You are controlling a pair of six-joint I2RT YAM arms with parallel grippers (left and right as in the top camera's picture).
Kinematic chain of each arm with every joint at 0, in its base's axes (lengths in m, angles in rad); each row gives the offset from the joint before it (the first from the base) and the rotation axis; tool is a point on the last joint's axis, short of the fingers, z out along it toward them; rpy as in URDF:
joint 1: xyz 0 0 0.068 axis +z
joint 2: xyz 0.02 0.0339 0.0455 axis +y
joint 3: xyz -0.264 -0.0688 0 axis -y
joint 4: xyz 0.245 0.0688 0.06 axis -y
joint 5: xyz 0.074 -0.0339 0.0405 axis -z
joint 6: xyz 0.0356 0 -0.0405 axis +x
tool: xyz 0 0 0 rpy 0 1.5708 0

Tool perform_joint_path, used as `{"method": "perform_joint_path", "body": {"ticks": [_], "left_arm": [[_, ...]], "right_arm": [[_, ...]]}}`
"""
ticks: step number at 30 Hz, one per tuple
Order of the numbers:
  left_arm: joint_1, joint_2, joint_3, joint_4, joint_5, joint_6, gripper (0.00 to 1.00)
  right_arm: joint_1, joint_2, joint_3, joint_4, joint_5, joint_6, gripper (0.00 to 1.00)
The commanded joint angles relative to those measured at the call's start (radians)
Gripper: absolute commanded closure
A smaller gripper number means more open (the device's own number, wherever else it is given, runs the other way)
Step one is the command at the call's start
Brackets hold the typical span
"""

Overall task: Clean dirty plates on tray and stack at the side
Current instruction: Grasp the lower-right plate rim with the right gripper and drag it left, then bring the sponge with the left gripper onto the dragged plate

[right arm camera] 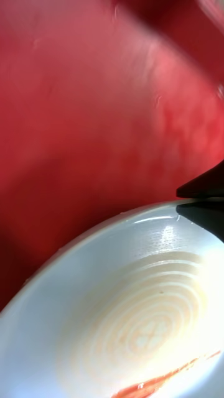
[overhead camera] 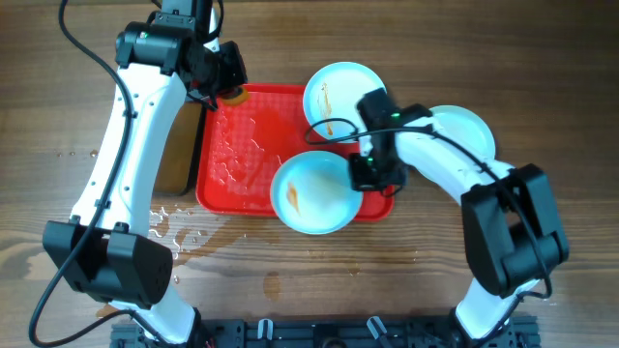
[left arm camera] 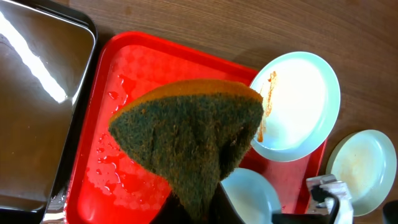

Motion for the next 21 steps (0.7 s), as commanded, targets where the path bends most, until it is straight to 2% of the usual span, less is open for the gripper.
{"method": "perform_joint_path", "body": {"ticks": [1,3,6,12,13,15,16,19,21], "left_arm": [[0.003,0.007,0.019,-0.002,-0.006,0.019,0.96],[0.003,0.007,0.019,-0.001,-0.007,0.019,0.96],[0.003,0.007,0.019,-0.002,-0.018,0.019,0.96],[0.003,0.007,0.019,-0.001,-0.022,0.019,0.96],[0.003,0.008,0.019,-0.001,-0.022,0.019,0.96],[0.003,0.008,0.018,-0.001,-0.022,0.019,0.96],[0.003,0.008,0.013,-0.002,-0.021,0.019,0.96],[0.003,0.008,-0.003,-0.004,-0.021,0.018,0.96],[0.003,0.008,-0.026,0.005,-0.021,0.014,0.96]], "right_arm": [[0.043,0.011,0.060,0.121,0.026,0.171,0.96],[0.064,0.023,0.060,0.251,0.061,0.259,0.96],[0.114,0.074,0.060,0.380,0.098,0.290,0.96],[0.179,0.117,0.060,0.393,0.109,0.312,0.96],[0.180,0.117,0.060,0.393,0.110,0.312,0.93],[0.179,0.117,0.060,0.401,0.113,0.311,0.72],[0.179,0.121,0.060,0.409,0.112,0.307,0.65],[0.179,0.134,0.060,0.415,0.092,0.285,0.65],[0.179,0.143,0.060,0.423,0.068,0.280,0.68]]}}
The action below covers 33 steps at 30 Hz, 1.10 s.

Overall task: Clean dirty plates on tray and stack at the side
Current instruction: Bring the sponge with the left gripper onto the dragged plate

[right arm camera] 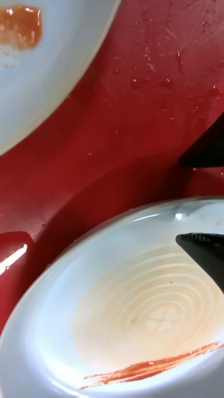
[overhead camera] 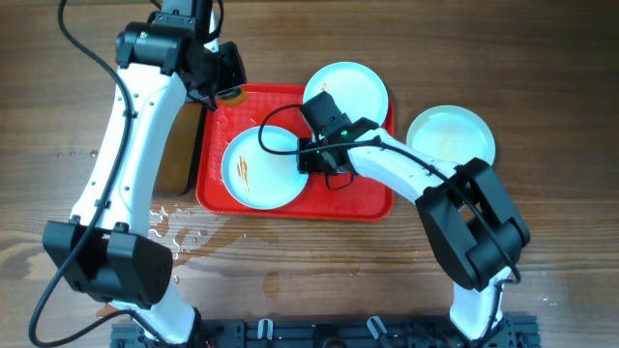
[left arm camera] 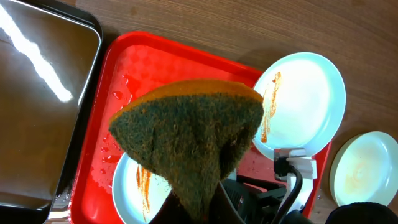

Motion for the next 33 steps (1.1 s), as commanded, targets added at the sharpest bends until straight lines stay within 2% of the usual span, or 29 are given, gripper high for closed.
{"method": "perform_joint_path", "body": {"ticks": [1,5,8,15,19,24,28,31,33], "left_arm": [[0.003,0.008,-0.043,0.019,-0.006,-0.001,0.96],[0.010,0.008,-0.114,0.071,-0.006,-0.026,0.96],[0.015,0.008,-0.180,0.117,-0.005,-0.026,0.96],[0.016,0.008,-0.382,0.216,0.031,-0.025,0.96],[0.015,0.008,-0.515,0.327,0.032,0.004,0.96],[0.016,0.008,-0.715,0.525,0.032,0.005,0.96],[0.011,0.008,-0.872,0.705,0.032,0.054,0.96],[0.008,0.008,-0.945,0.747,0.032,0.057,0.96],[0.008,0.008,-0.956,0.710,0.037,0.057,0.96]], "right_arm": [[-0.002,0.030,0.008,0.016,-0.032,-0.026,0.71],[-0.002,0.032,0.008,0.034,-0.031,-0.010,0.87],[-0.002,0.051,0.008,0.061,-0.036,0.020,0.96],[-0.038,0.071,0.008,0.056,-0.105,0.022,0.96],[-0.040,0.072,0.008,0.056,-0.121,0.007,0.96],[-0.040,0.072,0.008,0.061,-0.133,-0.012,0.96],[-0.040,0.072,0.008,0.064,-0.137,-0.012,0.96],[-0.040,0.072,0.008,0.064,-0.137,-0.013,0.96],[-0.040,0.072,0.008,0.064,-0.137,-0.013,0.96]]}}
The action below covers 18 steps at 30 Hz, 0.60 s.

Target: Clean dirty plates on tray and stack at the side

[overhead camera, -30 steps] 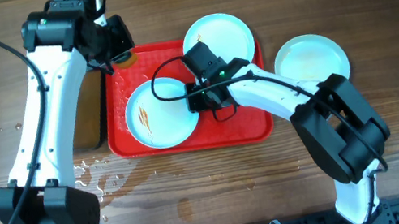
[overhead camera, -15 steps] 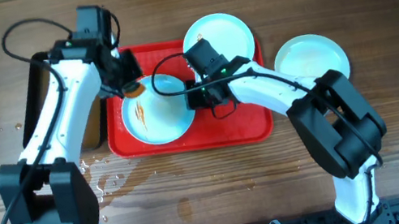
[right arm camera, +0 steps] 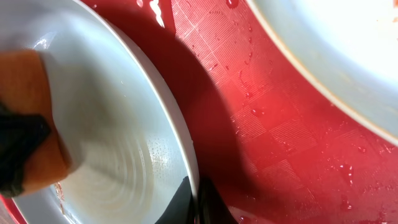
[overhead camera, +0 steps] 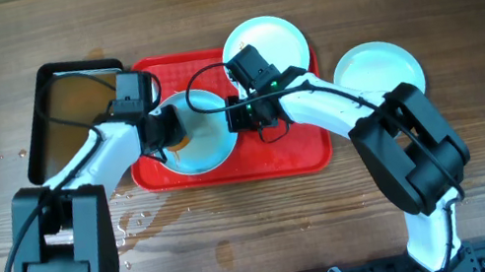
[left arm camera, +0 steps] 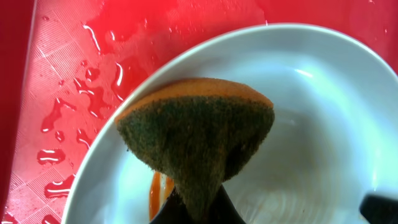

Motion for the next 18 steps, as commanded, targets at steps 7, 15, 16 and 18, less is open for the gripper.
{"method": "perform_joint_path", "body": {"ticks": [7,15,16,18], "left_arm": [[-0.005,0.040,-0.071,-0.159,0.365,0.184,0.96],[0.018,0.040,-0.071,-0.061,-0.210,-0.157,0.96],[0.018,0.040,-0.071,-0.043,-0.278,-0.190,0.96],[0.018,0.040,-0.069,-0.034,-0.382,-0.227,0.96]], "right_arm": [[-0.002,0.031,0.006,0.003,-0.016,-0.021,0.96],[-0.002,0.031,0.006,0.004,-0.017,-0.021,0.96],[-0.002,0.031,0.006,0.004,-0.016,-0.021,0.96],[-0.002,0.031,0.006,0.004,-0.016,-0.021,0.96]]}}
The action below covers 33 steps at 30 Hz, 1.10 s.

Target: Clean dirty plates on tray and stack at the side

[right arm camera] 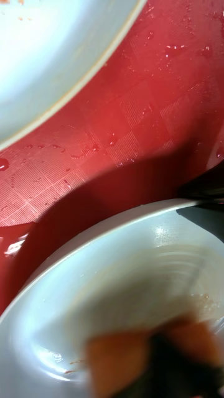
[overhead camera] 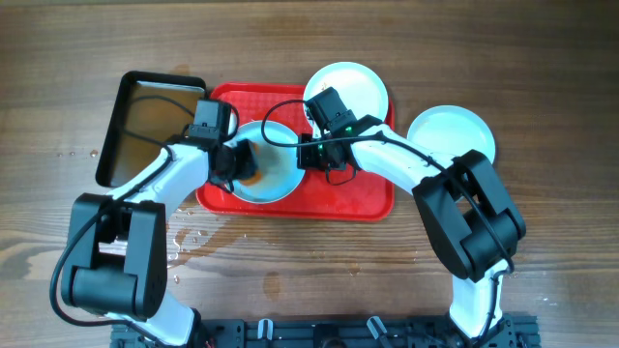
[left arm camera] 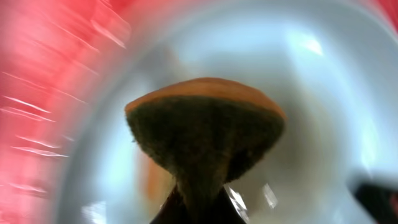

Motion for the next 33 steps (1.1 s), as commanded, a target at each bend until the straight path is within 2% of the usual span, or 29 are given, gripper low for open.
{"method": "perform_joint_path", "body": {"ticks": [1,5,7,9,10,11,13,14,16,18,22,24,26,30,33], "left_arm": [[0.016,0.060,-0.042,-0.014,-0.439,-0.146,0.96],[0.008,0.060,-0.041,-0.048,-0.432,-0.130,0.96],[0.000,0.060,-0.041,-0.036,-0.267,-0.060,0.96],[-0.009,0.060,-0.041,0.006,0.013,0.030,0.96],[-0.012,0.060,-0.041,0.019,0.100,0.050,0.96],[-0.020,0.060,-0.041,0.037,0.266,0.062,0.96],[-0.032,0.060,-0.041,0.024,0.394,0.054,0.96],[-0.033,0.060,-0.041,0.002,0.401,0.039,0.96],[-0.032,0.061,-0.041,-0.034,0.388,0.023,0.96],[-0.032,0.061,-0.041,-0.044,0.304,0.004,0.96],[-0.032,0.061,-0.041,-0.070,-0.066,-0.133,0.96],[-0.032,0.061,-0.041,-0.142,-0.296,-0.258,0.96],[-0.032,0.060,-0.041,-0.200,-0.418,-0.335,0.96],[-0.033,0.060,-0.041,-0.230,-0.449,-0.351,0.96],[-0.034,0.060,-0.041,-0.257,-0.334,-0.322,0.96]], "right_arm": [[-0.002,0.031,0.006,0.002,-0.016,-0.017,0.96],[-0.002,0.031,0.006,0.003,-0.016,-0.017,0.96],[-0.002,0.031,0.006,0.003,-0.016,-0.018,0.96],[-0.002,0.031,0.006,0.003,-0.015,-0.018,0.96],[-0.002,0.031,0.006,0.003,-0.015,-0.018,0.95],[-0.002,0.031,0.006,0.003,-0.015,-0.018,0.96],[-0.002,0.031,0.006,0.003,-0.015,-0.018,0.96],[-0.002,0.031,0.006,0.003,-0.015,-0.019,0.96],[-0.002,0.031,0.006,0.003,-0.015,-0.018,0.96],[-0.002,0.031,0.006,0.003,-0.015,-0.018,0.96],[-0.002,0.031,0.006,0.002,-0.016,-0.019,0.96],[-0.002,0.031,0.006,0.000,-0.016,-0.019,0.96],[-0.002,0.031,0.006,0.002,-0.015,-0.019,0.96],[-0.002,0.031,0.006,0.004,-0.016,-0.019,0.95],[-0.002,0.031,0.006,0.003,-0.015,-0.019,0.96]]}}
